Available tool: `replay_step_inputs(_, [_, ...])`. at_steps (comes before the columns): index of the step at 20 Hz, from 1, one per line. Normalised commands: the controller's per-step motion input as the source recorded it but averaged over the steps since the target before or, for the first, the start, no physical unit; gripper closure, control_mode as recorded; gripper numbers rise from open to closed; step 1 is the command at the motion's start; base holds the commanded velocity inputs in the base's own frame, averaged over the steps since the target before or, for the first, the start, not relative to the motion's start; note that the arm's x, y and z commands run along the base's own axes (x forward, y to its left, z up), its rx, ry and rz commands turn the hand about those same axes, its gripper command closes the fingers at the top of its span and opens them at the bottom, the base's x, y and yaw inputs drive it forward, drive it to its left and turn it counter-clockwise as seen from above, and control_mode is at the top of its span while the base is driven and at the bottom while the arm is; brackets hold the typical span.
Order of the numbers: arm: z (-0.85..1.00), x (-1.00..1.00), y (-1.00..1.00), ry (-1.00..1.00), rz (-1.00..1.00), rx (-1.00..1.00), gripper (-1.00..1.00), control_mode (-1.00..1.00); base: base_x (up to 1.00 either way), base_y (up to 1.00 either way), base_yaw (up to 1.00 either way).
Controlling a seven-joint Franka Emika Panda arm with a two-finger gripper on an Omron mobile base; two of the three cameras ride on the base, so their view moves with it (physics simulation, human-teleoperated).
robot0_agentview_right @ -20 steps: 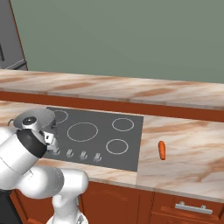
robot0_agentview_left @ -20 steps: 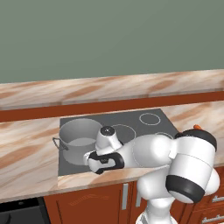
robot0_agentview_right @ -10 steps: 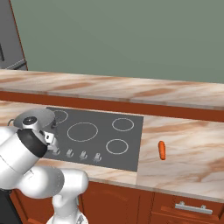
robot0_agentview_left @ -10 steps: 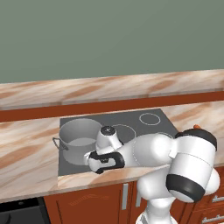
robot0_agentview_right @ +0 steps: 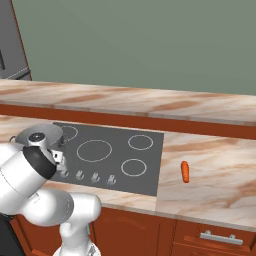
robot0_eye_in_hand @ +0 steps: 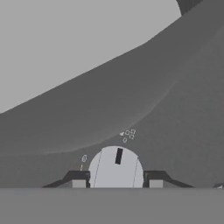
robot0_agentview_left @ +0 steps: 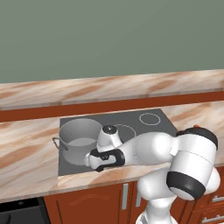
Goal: Turn on the burner for the pot on the stove. Wait thirty seconds for the pot to heat up. Then add the carrot to the pot.
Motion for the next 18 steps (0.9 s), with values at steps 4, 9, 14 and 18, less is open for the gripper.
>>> replay_step_inputs(4, [0.00, 0.00, 0.00, 0.05, 0.12, 0.00, 1.00, -1.00, 0.00, 0.00, 0.00])
replay_step_inputs(9, [0.00, 0.00, 0.00, 0.08, 0.12, 0.00, 1.00, -1.00, 0.00, 0.00, 0.00])
replay_step_inputs(14, [0.00, 0.00, 0.00, 0.10, 0.10, 0.00, 1.00, -1.00, 0.00, 0.00, 0.00])
replay_step_inputs(18, [-0.01, 0.00, 0.00, 0.12, 0.09, 0.00, 1.00, -1.00, 0.00, 0.00, 0.00])
